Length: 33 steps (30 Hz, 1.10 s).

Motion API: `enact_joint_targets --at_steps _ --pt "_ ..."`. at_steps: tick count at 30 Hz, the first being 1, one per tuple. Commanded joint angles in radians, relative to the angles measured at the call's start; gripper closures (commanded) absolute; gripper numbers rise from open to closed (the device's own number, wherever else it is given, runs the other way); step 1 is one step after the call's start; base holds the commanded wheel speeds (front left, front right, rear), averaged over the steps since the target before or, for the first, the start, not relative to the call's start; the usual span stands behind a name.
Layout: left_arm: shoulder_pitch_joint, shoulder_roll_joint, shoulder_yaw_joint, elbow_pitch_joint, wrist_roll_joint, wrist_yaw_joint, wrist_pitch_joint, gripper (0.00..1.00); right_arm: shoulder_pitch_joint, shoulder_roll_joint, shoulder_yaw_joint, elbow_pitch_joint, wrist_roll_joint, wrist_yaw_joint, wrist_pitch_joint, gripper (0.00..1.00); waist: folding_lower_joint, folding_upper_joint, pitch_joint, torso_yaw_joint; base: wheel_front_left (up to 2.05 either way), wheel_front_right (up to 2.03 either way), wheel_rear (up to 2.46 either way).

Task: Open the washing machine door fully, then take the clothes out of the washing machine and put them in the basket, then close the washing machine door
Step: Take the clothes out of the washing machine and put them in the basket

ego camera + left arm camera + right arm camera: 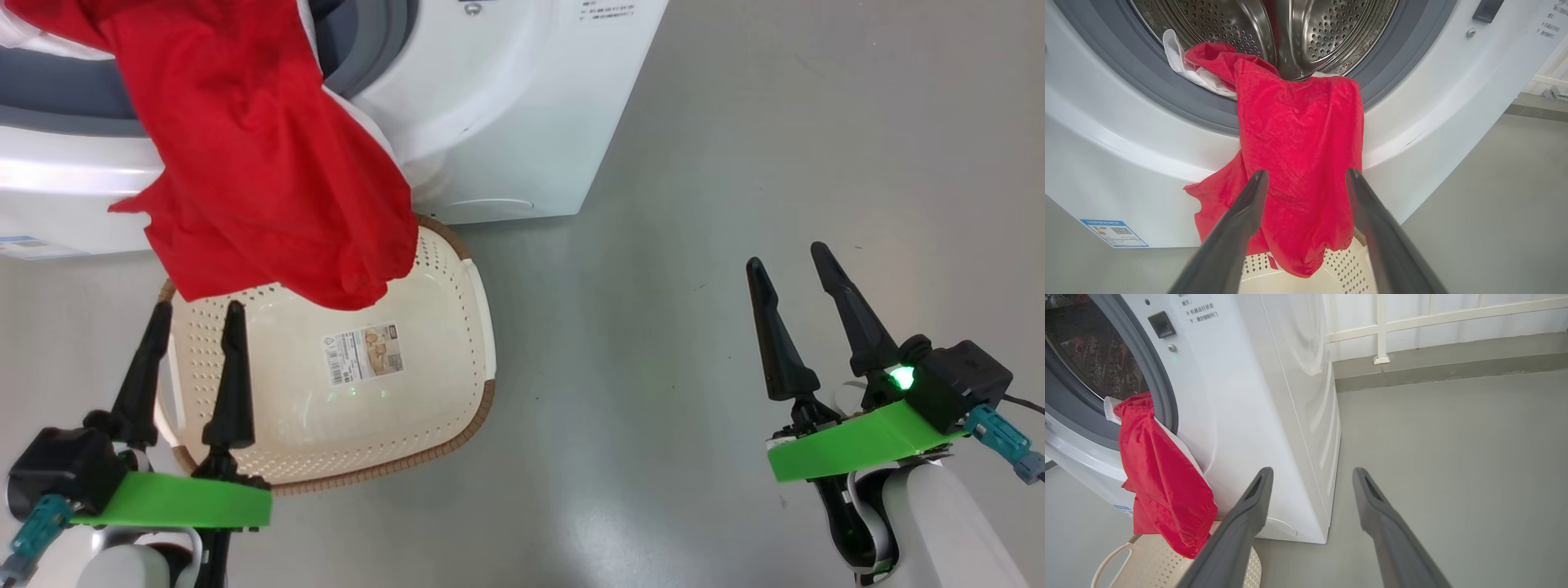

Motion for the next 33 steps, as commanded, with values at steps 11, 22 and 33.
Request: enact_joint_targets --at_steps 11,22,33 --pt "-0.223 0.094 0.004 0.122 -0.029 0.001 -0.005 0.0 0.002 0.001 0.029 -0.023 -0.013 0.003 -0.006 0.0 0.0 -0.0001 0.028 0.009 0.0 0.0 0.0" --pt "-0.54 0.176 -0.023 0.469 -0.041 0.001 -0.005 0.0 -0.01 0.001 0.072 -0.014 -0.001 0.003 -0.006 0.0 0.0 -0.0001 0.031 -0.045 0.0 0.0 0.0" --pt "-0.749 0.225 -0.079 0.738 -0.056 0.001 -0.005 0.0 -0.013 0.001 0.096 -0.028 0.01 0.003 -0.006 0.0 0.0 -0.0001 0.07 -0.083 0.0 0.0 0.0"
